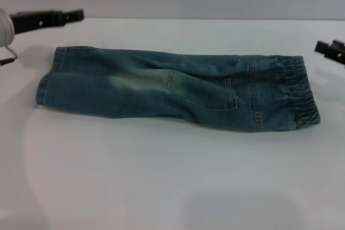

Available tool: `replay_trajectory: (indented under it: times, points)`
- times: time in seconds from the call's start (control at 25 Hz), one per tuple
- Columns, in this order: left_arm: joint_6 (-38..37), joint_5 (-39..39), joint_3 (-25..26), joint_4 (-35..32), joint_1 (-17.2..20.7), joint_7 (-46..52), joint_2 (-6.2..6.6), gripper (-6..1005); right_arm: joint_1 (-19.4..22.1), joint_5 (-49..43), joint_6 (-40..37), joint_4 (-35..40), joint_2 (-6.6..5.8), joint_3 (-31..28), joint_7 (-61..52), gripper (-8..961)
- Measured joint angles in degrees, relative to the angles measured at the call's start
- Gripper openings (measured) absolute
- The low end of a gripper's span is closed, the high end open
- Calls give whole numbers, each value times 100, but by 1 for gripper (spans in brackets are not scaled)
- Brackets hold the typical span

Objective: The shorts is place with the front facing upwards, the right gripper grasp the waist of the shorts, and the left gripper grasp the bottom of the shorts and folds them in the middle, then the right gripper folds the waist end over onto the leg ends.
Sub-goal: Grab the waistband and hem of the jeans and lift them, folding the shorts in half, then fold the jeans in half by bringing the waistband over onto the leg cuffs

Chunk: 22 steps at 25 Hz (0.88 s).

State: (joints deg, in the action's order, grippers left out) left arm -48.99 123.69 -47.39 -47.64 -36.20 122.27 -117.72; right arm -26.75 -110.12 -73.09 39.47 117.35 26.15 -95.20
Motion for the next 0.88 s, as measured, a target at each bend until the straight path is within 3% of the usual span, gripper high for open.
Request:
replay_trajectory:
  times: [0.04, 0.2, 0.28, 0.36, 0.4, 0.52, 0.56, 0.68, 0.88]
  points:
    - [-153, -618, 36, 6, 65, -461, 5, 818, 36, 0, -143, 160, -13, -1, -110, 577]
    - [-557, -2394, 90, 139, 314, -1697, 4, 836, 108, -54, -767, 693, -147, 54, -680, 576]
    - [-768, -3312, 92, 304, 454, -2322, 1, 840, 67, -202, -1091, 869, -310, 123, -1103, 576]
    - [-869, -3665, 93, 385, 504, -2581, 0, 840, -46, -462, -1396, 946, -547, 211, -1571, 576]
    - [-1225, -4677, 92, 718, 635, -3385, -4, 840, -113, -622, -1513, 963, -645, 251, -1785, 576]
    - [-1439, -5134, 92, 937, 683, -3829, -5, 840, -373, -1343, -1827, 1054, -864, 309, -2344, 576]
    - [-1622, -5580, 90, 1179, 743, -4255, -8, 840, -470, -1625, -1922, 1098, -900, 319, -2469, 576]
    - [-1677, -5725, 78, 1259, 779, -4404, -12, 840, -766, -2389, -2061, 1173, -922, 420, -2718, 576]
    - [-1803, -5796, 65, 1411, 803, -4634, -22, 840, -1071, -3003, -2050, 1032, -813, 690, -2791, 577]
